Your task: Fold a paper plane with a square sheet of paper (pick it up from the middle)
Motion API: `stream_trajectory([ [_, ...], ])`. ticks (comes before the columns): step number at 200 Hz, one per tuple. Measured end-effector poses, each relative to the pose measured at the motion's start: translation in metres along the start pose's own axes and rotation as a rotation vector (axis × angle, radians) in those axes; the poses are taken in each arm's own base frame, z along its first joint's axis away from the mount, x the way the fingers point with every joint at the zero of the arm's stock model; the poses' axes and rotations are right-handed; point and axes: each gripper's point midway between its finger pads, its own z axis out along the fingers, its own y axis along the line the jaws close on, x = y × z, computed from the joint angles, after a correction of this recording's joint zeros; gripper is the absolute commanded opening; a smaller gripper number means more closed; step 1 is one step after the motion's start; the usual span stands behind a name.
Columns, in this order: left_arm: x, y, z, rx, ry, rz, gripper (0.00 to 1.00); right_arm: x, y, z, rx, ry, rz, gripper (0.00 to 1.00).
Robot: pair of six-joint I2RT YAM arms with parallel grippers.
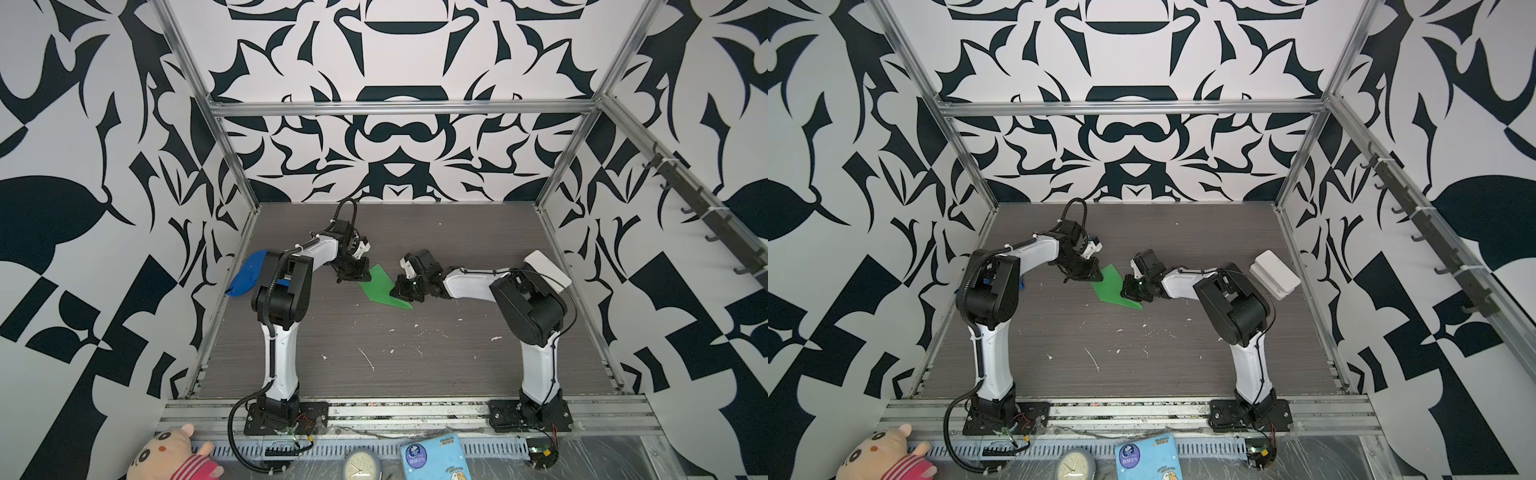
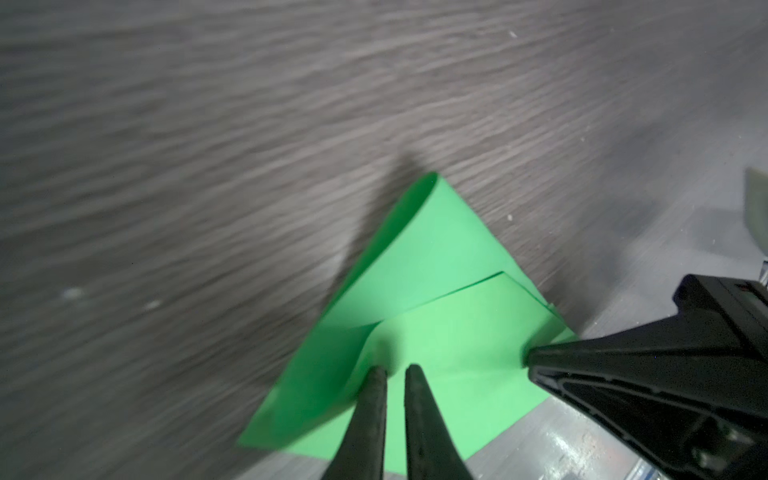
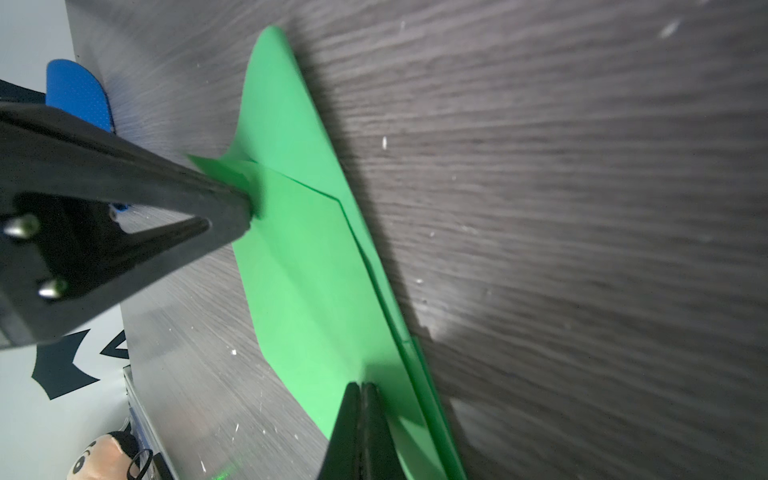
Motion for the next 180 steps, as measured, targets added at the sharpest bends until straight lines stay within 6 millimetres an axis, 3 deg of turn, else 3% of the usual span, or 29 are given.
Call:
stream_trajectory([
  [67,-0.019,0.062,-0.032,-0.153,-0.097,-0.181,0.15,0.0,0.0,0.0,0.0,0.0,0.0,0.0],
  [94,-0.018,0.069,-0.042,-0.171,-0.132,-0.233,0.16,0.0,0.0,0.0,0.001,0.001,0.0,0.0],
  [113,-0.011,0.042,-0.045,-0.121,-0.144,-0.206,0.18,0.0,0.0,0.0,0.0,0.0,0.0,0.0],
  [151,-0.004,-0.042,-0.035,0.013,-0.127,-0.055,0.17,0.0,0.0,0.0,0.0,0.0,0.0,0.0],
  [167,0.005,-0.063,-0.019,0.043,-0.084,-0.017,0.16,0.0,0.0,0.0,0.0,0.0,0.001,0.0],
  [180,0.009,-0.068,-0.007,0.047,-0.05,-0.008,0.15,0.0,0.0,0.0,0.0,0.001,0.0,0.0],
])
